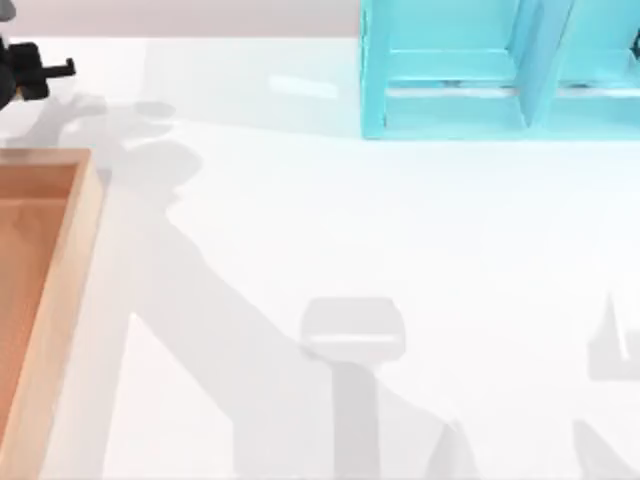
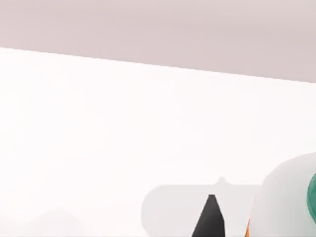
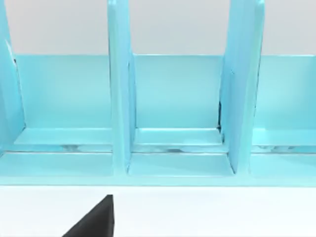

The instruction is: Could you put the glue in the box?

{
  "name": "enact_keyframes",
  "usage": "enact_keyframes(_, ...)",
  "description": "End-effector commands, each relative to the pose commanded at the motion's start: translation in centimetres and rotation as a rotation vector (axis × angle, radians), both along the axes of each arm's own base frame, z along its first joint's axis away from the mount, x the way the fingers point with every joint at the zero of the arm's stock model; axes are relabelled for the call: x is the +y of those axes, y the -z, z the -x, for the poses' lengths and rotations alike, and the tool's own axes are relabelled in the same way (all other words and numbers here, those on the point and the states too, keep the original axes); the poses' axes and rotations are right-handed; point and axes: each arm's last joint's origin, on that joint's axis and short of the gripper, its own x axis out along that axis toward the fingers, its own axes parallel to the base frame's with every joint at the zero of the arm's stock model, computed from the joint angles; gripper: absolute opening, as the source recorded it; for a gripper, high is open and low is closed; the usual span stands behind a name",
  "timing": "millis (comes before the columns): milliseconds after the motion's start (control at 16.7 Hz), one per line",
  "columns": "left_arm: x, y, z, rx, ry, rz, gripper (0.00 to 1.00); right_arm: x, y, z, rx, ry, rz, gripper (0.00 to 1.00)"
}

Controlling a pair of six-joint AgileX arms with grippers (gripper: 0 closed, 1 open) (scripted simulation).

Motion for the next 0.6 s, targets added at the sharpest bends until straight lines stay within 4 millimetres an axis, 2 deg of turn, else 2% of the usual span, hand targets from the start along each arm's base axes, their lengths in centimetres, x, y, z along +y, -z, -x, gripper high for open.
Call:
enact_keyframes(240,-1.1,-1.8,0.2,0.066,0.025,-0.002,0.0,0.0,0.0,0.0,0.0,0.0,0.0,1.0)
enact_keyframes(480,-4.8,-5.7,-0.4,0.031,0.124,-0.018,0.0,0.0,0.0,0.0,0.0,0.0,0.0,1.0)
enact_keyframes(600,-5.1,-6.0,-0.5,0.026,0.133,-0.019,0.0,0.0,0.0,0.0,0.0,0.0,0.0,1.0)
